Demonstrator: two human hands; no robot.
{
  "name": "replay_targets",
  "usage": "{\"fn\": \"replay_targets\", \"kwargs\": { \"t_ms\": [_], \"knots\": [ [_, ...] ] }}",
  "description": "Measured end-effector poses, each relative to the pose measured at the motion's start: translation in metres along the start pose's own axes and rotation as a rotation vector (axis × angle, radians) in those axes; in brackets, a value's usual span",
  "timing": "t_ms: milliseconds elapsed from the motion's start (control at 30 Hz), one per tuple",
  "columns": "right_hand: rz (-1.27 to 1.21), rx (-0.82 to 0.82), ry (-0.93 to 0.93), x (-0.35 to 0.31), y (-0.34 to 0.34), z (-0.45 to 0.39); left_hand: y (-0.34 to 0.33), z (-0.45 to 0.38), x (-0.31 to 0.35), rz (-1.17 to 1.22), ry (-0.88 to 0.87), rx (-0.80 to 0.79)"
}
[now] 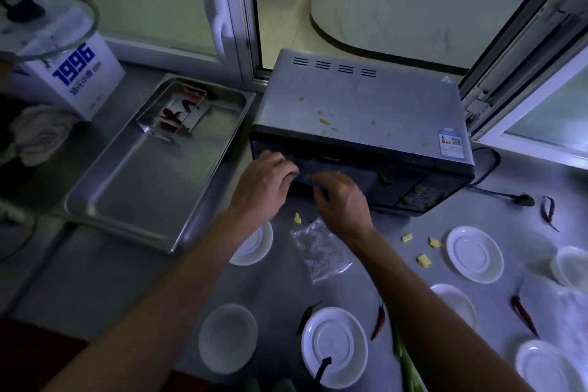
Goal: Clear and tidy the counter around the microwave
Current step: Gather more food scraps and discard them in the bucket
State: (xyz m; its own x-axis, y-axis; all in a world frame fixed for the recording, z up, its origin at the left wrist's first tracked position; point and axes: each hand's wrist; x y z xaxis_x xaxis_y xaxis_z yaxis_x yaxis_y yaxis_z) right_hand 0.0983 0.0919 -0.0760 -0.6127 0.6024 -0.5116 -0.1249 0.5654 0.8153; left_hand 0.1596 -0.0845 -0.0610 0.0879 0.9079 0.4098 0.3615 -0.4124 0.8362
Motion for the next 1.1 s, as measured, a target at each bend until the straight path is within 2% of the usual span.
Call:
{"fn": "replay_targets", "kwargs": {
  "t_ms": [333,600,933,1100],
  "knots": [
    [0.048,-0.302,-0.216,0.016,-0.058,0.025,-0.034,0.065,-0.023,0.1,0.147,-0.141],
    [0.069,-0.327,-0.28,0.028,-0.107,0.034,-0.06,0.08,-0.06,0.109,0.287,-0.327],
    [0.22,-0.398,-0.344,0.037,-0.156,0.028,-0.096,0.083,-0.091,0.144,0.258,-0.418],
    [0.276,-0.413,-0.351,0.036,-0.164,0.026,-0.101,0.082,-0.095,0.211,0.232,-0.415]
  ]
}}
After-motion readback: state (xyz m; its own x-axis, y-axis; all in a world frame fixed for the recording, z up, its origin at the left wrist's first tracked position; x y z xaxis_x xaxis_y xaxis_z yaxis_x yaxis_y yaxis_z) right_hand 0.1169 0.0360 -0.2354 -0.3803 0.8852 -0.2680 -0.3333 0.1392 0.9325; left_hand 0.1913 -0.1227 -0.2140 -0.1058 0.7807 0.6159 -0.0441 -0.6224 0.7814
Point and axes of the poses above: each hand's wrist, its own z-axis away from the middle knuckle, its own y-axis out of the back of the hand, x = y × z, and after that the axes turned 3 degrees about -x, right-handed
